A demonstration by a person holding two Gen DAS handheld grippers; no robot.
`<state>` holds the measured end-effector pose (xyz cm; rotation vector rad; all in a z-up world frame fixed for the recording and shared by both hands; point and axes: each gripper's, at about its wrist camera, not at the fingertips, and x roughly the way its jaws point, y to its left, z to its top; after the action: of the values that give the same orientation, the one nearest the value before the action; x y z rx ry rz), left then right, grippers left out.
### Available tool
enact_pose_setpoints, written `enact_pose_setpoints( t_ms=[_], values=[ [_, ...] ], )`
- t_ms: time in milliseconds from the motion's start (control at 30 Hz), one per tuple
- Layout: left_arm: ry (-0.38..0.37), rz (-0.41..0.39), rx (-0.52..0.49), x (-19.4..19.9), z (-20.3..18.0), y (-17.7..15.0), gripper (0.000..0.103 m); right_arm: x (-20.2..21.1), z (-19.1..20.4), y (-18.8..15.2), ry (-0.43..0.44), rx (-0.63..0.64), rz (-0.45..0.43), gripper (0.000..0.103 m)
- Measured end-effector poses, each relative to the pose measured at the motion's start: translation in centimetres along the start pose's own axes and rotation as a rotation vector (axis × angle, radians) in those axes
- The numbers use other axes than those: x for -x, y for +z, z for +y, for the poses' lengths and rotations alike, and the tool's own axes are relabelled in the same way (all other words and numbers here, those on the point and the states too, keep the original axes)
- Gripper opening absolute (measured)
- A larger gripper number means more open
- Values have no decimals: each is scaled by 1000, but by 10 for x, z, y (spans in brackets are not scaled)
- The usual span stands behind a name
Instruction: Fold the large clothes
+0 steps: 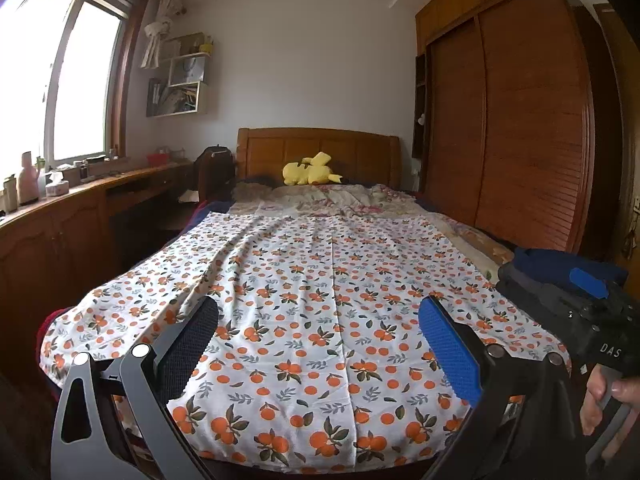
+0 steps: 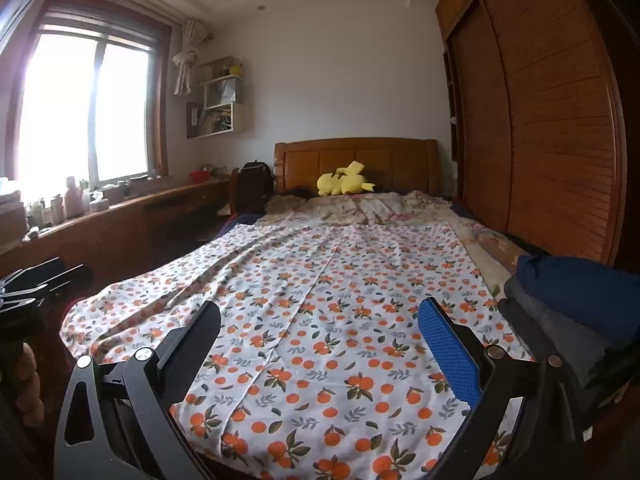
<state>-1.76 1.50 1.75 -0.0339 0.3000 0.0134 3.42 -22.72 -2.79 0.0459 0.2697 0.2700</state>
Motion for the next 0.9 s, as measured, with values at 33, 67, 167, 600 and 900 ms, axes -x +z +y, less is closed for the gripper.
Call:
enact_pose_setpoints(
  t_ms=[33,67,167,600,900],
  values=[
    [-1,-2,0,1,0,0,101,1,-1,1,-2,-2,-1,95],
    [-1,-4,-1,3,-1,0,101,1,-1,1,-3,-3,-2,95],
    [2,-9,-7,5,-3,1,101,2,-2,1,-3,-6,-3,95],
    [1,-2,-12,2,-2,-2,101,2,-2,-1,-3,-7,4,95],
    [5,7,-20,-2,-2,-6,101,2,-2,-1,-3,-7,3,95]
  ],
)
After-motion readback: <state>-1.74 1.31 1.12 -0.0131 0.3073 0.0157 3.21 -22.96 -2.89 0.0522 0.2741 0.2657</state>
